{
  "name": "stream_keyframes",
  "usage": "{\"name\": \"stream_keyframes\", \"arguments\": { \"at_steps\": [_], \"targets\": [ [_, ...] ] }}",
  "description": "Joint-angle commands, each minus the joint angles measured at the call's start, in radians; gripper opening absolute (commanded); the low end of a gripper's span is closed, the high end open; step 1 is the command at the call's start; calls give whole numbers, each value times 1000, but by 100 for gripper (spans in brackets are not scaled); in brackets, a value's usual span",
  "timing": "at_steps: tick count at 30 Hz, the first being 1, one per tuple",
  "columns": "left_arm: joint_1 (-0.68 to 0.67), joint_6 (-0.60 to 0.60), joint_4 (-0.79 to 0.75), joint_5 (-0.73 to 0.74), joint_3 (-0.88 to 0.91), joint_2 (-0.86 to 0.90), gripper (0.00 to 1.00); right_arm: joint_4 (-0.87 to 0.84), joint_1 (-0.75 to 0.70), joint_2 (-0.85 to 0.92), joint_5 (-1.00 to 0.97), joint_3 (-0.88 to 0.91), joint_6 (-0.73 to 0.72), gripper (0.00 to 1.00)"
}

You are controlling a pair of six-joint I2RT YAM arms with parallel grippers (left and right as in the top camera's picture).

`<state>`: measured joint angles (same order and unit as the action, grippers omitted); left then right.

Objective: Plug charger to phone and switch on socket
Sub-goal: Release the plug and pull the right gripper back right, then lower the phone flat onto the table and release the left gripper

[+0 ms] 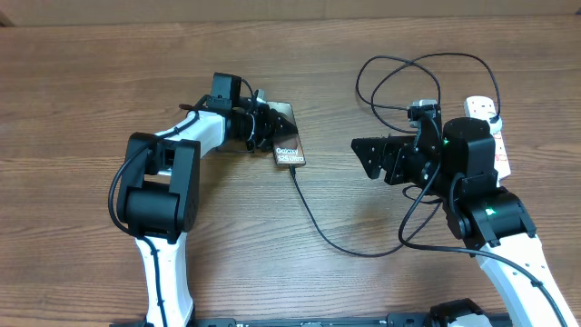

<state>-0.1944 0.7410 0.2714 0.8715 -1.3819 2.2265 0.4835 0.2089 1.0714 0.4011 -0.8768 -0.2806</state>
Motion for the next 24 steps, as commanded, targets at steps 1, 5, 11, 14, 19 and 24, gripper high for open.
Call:
{"name": "stream_keyframes", "arguments": {
  "at_steps": [1, 5, 11, 14, 19, 24],
  "targets": [
    [0, -40, 52, -109, -14, -15, 45, 2, -18, -14, -35, -6, 24, 85],
    [0, -47, 117, -177, -14, -15, 59, 15, -55, -14, -34, -7, 24, 86],
    [19, -47, 235, -266, -14, -15, 78, 84, -168, -16, -34, -24, 24, 89],
    [51, -47, 306, -294, -14, -15, 83, 134, -261, -16, -34, -53, 26, 91],
    [103, -55, 417, -333, -16, -15, 90, 191, -401, -14, -35, -118, 78, 94],
    [132, -99, 547, -401, -22, -15, 100, 217, -457, 23, -35, -242, 115, 97]
  ]
}}
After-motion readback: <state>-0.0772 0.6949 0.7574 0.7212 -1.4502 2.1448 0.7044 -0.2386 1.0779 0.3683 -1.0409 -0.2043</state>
